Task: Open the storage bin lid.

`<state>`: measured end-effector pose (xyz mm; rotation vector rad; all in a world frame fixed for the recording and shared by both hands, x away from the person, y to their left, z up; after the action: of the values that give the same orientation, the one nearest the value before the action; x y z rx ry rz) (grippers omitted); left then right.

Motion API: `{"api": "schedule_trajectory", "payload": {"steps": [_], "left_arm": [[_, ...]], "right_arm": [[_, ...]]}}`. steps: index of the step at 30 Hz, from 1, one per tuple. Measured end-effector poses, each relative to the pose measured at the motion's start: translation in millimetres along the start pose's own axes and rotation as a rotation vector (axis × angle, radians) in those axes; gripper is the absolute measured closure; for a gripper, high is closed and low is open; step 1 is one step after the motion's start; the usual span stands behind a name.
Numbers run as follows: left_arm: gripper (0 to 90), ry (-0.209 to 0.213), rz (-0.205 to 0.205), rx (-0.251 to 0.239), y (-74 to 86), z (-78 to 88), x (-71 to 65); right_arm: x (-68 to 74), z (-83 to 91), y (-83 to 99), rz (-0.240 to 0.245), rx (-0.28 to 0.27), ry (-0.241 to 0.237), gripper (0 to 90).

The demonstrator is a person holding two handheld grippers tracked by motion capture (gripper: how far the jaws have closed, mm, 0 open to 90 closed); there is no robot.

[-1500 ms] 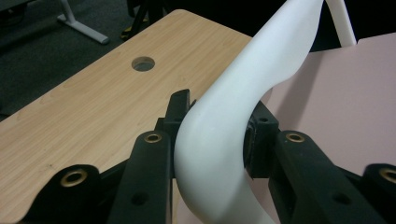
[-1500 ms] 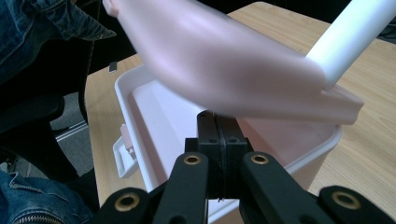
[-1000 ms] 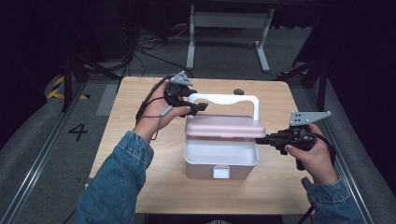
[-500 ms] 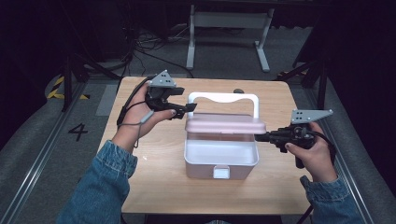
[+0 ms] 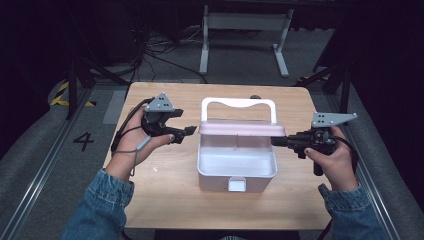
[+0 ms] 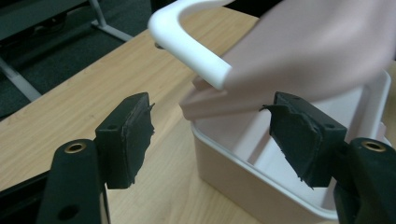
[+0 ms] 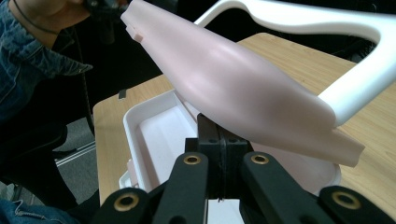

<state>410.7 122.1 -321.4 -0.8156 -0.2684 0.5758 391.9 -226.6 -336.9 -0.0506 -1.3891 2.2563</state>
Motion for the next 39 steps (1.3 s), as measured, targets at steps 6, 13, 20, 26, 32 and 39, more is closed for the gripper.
{"api": "schedule_trajectory", "payload": {"steps": [6,13,20,26,32,39], "left_arm": [[30.4,0.01,-0.019,-0.02,3.5,-2.5,-14.1],[30.1,0.013,-0.042,-0.029,-4.8,-13.5,-22.1],[29.9,0.042,-0.07,-0.046,-17.1,-24.0,-31.9],[27.6,0.024,-0.085,-0.066,-23.1,-31.3,-31.6],[30.4,0.031,-0.084,-0.091,-27.6,-38.6,-29.9],[40.2,0.032,-0.118,-0.115,-32.7,-46.7,-27.9]], "right_arm": [[-1.3,-0.1,-2.8,-0.001,-0.012,0.002,90.0],[-2.5,0.8,-4.3,-0.013,-0.024,0.006,90.0],[-3.3,2.1,-4.3,-0.031,-0.028,0.001,90.0],[-2.7,1.9,-4.6,-0.036,-0.032,-0.011,90.0],[-2.9,1.8,-4.7,-0.036,-0.034,-0.013,90.0],[-1.8,1.5,-4.6,-0.039,-0.034,-0.017,89.8]]}}
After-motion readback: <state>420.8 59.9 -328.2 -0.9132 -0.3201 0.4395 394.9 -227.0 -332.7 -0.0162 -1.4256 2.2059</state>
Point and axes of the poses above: each handheld gripper's, and its own axes: z roughly backward along the jaws, y roughly out of its underside, x roughly to its left, the point moved 5 cm from there along -z, roughly forward along the jaws, and after that the axes turned 7 degrees about x, right-handed, at the moved point
